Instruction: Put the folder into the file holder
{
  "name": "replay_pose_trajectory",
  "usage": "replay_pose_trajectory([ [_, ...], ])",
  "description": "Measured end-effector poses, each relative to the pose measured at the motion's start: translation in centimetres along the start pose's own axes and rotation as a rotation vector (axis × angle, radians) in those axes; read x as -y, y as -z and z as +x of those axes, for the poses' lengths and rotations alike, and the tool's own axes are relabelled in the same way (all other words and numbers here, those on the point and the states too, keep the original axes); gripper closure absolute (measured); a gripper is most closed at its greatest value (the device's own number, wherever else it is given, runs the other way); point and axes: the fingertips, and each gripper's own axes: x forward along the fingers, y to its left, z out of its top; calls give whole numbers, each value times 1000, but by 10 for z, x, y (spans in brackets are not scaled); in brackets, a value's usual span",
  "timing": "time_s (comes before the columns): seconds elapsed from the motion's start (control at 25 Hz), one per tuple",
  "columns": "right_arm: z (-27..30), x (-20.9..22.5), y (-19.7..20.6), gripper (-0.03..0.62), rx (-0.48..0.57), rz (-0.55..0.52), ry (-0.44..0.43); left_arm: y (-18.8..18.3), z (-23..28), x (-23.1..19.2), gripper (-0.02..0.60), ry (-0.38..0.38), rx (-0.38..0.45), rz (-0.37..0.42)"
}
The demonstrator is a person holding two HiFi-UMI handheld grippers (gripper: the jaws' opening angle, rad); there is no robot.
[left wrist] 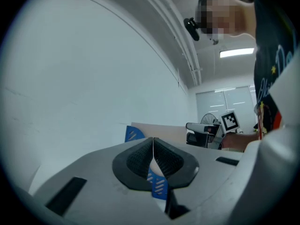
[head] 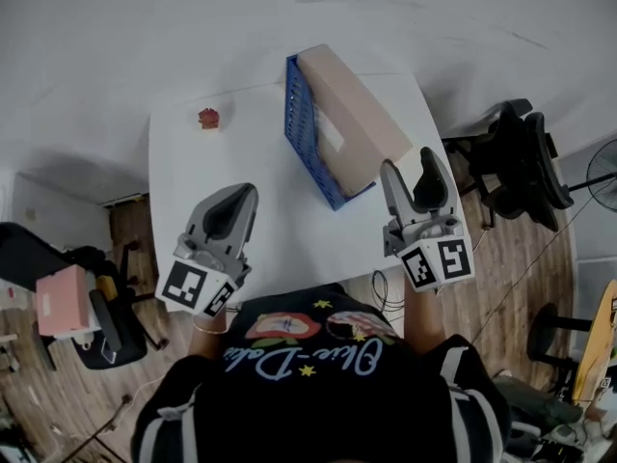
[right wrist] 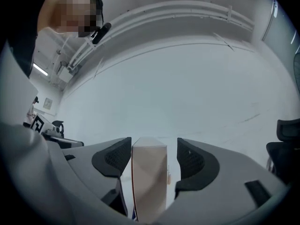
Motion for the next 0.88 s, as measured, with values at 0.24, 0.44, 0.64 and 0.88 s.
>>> replay_pose_trajectory([
  [0.24, -40, 14, -14, 515, 92, 62, 55, 3, 24, 28, 577, 107, -9, 16],
  [0.44, -54, 15, 10, 585, -3, 43, 87, 5, 34, 44, 577, 146, -7, 5],
  [0.64, -57, 15, 19, 588, -47, 44, 86, 7, 35, 48, 577, 149, -13, 8],
  [0.88, -57, 13, 19, 594, -64, 38, 73, 5, 33, 49, 577, 140, -10, 13],
])
